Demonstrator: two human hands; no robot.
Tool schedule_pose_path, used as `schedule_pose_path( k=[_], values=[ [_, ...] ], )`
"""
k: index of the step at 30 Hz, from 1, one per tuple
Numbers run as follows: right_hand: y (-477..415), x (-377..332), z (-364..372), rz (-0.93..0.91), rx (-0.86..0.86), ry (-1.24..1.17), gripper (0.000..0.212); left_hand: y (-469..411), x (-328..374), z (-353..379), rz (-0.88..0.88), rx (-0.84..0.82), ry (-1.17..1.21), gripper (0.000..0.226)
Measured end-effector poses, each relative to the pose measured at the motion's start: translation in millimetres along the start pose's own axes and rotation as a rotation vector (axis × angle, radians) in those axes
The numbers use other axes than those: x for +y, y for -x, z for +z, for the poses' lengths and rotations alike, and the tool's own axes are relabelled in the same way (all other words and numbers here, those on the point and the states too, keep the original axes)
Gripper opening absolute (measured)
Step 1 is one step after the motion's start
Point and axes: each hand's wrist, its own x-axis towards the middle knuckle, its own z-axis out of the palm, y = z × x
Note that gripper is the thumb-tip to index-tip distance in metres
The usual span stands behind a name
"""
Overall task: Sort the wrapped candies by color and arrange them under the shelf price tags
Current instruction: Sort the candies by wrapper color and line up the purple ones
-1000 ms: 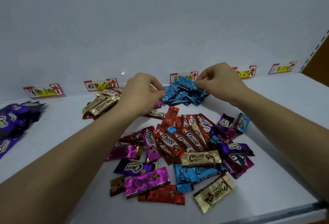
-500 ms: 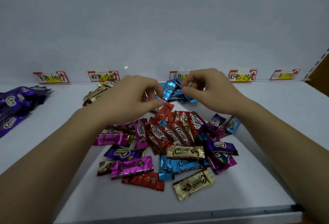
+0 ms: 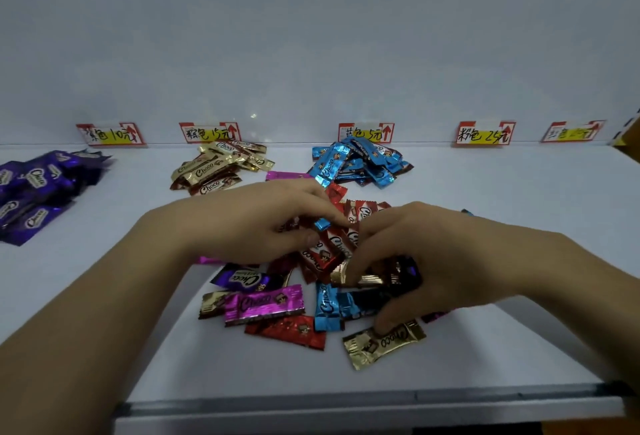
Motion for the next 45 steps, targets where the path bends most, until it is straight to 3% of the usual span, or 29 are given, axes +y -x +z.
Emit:
schedule_pose_path(
  k=[10,14,27,37,45],
  values=[
    [0.7,6.6,15.9,-0.042,0.199,-0.033,0.020,-1.8,-18.5,4.3,0.030,0.031,-0.042,0.042],
    [-3.3,13.1,19.5,-0.042,0.301,-0.115,0.011,0.3,-12.9,0.0,0.070,0.067,-0.006,0.030],
    [-9.3,26.8,22.1,0.238,0.604,-0.522,0.022,3.8,-14.2,-2.1,0.018,0.152,0.066,0.011],
    [-9.8,34.1,22.4,0.325,0.720,-0.672,0.007,6.6,-2.3,-15.6,-0.084,0.241,0.297,0.041],
    [-8.4,36.9,15.2,0.429,0.906,-0.631,0.019,1.8,-6.7,-17.1,-0.241,0.477,0.541,0.036]
  ],
)
